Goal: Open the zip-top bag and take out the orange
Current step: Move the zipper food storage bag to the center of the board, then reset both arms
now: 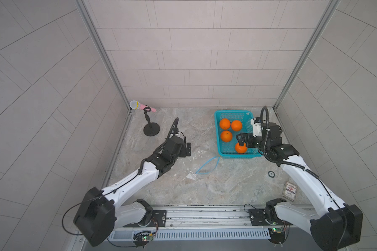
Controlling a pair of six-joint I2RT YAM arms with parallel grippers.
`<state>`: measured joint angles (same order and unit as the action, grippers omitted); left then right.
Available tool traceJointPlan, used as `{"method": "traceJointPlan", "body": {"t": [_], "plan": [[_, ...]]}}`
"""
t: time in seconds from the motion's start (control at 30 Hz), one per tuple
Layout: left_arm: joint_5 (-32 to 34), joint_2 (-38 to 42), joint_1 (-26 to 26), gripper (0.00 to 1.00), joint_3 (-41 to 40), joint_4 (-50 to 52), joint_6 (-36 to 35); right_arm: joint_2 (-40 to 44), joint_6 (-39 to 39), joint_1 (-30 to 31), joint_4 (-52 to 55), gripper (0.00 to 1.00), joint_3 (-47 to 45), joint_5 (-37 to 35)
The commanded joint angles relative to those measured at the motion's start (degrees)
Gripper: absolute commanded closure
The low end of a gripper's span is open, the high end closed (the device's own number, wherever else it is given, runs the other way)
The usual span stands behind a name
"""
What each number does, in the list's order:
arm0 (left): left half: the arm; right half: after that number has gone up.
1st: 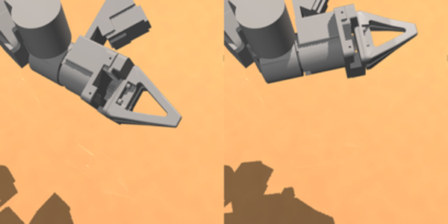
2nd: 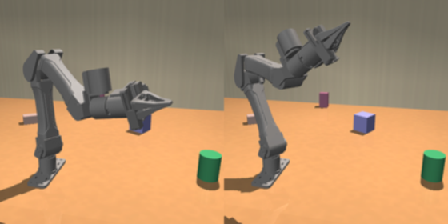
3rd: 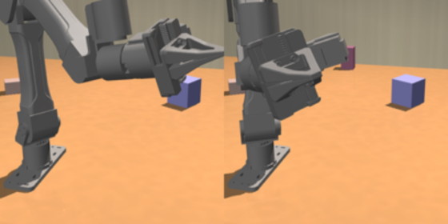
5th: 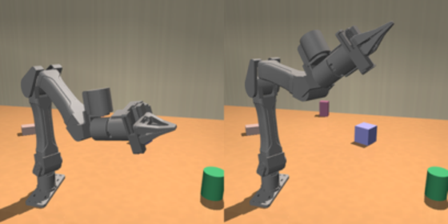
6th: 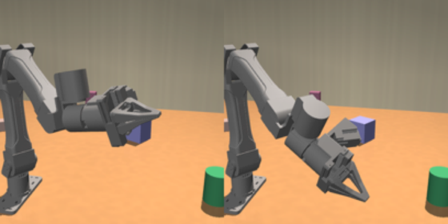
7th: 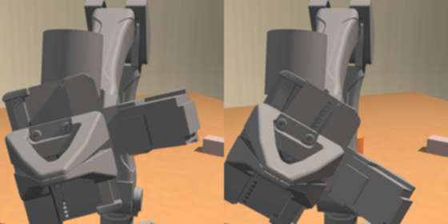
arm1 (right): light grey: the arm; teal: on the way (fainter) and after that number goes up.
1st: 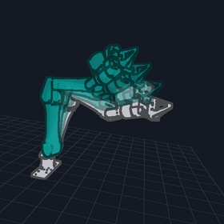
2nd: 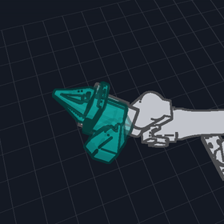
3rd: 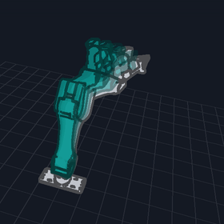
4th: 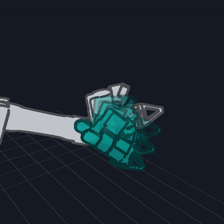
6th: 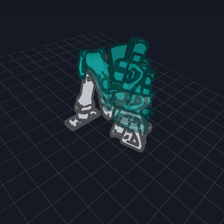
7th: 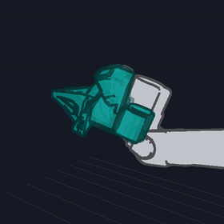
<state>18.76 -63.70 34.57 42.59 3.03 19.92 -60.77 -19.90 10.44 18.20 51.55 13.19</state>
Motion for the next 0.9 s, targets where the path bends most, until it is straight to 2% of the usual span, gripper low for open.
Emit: {"method": "traceJointPlan", "body": {"t": [0.0,0.1,0.13,0.17,0.23,0.27,0.3,0.37,0.4,0.43,0.47,0.53,0.63,0.7,0.77,0.87], "plan": [[16.67,3.99,-2.28,0.00,-8.71,-14.33,-14.96,0.18,2.51,-0.33,-14.88,0.00,-6.98,-5.76],[13.45,4.78,-6.69,0.00,-22.06,-38.24,-22.62,-1.18,11.82,-1.00,-34.66,0.01,-19.77,-13.79],[9.90,4.49,-8.93,0.00,-25.33,-44.24,-24.31,-1.99,14.33,-1.10,-41.56,0.01,-24.27,-17.40],[6.92,3.79,-11.33,0.00,-27.84,-46.55,-25.08,-3.58,15.78,-1.33,-48.37,0.01,-28.05,-20.17],[5.82,0.80,-16.91,0.00,-27.04,-43.57,-23.78,-9.67,18.23,-3.21,-66.66,0.01,-34.44,-22.31],[5.72,-0.73,-17.90,0.00,-26.57,-42.42,-24.90,-9.35,17.26,-3.36,-66.53,0.01,-34.74,-25.31],[4.19,-2.87,-19.08,0.00,-26.82,-43.19,-25.77,-7.45,18.23,-3.86,-62.66,0.01,-33.85,-24.05],[3.24,-10.16,-21.76,0.00,-29.27,-53.90,-25.19,-7.16,21.79,-4.48,-57.85,0.01,-31.88,-22.19],[4.45,-14.61,-22.75,0.00,-30.72,-63.34,-24.59,-8.15,22.15,-4.95,-57.66,0.01,-31.74,-22.39],[3.53,-18.99,-24.15,0.00,-32.00,-70.88,-24.08,-9.51,21.16,-5.94,-57.81,0.01,-31.89,-22.32],[2.81,-21.95,-25.37,0.00,-32.13,-73.60,-22.72,-10.77,19.57,-7.09,-58.33,0.01,-32.12,-21.35],[-0.23,-25.17,-26.98,0.00,-31.37,-75.13,-22.10,-15.46,17.44,-8.47,-65.62,0.01,-34.30,-19.49],[-1.37,-27.46,-27.05,0.00,-29.94,-74.37,-22.92,-23.71,17.69,-8.33,-80.99,0.01,-37.12,-18.75],[-1.91,-27.84,-27.01,0.00,-29.05,-73.61,-23.35,-27.00,17.43,-8.37,-83.08,0.01,-36.92,-18.81],[0.62,-27.75,-27.20,0.00,-26.42,-69.09,-22.67,-29.64,17.75,-8.32,-84.61,0.01,-36.40,-18.90],[0.14,-27.41,-27.79,0.00,-26.06,-66.29,-21.78,-28.92,16.91,-8.40,-82.19,0.01,-35.78,-20.16]]}}
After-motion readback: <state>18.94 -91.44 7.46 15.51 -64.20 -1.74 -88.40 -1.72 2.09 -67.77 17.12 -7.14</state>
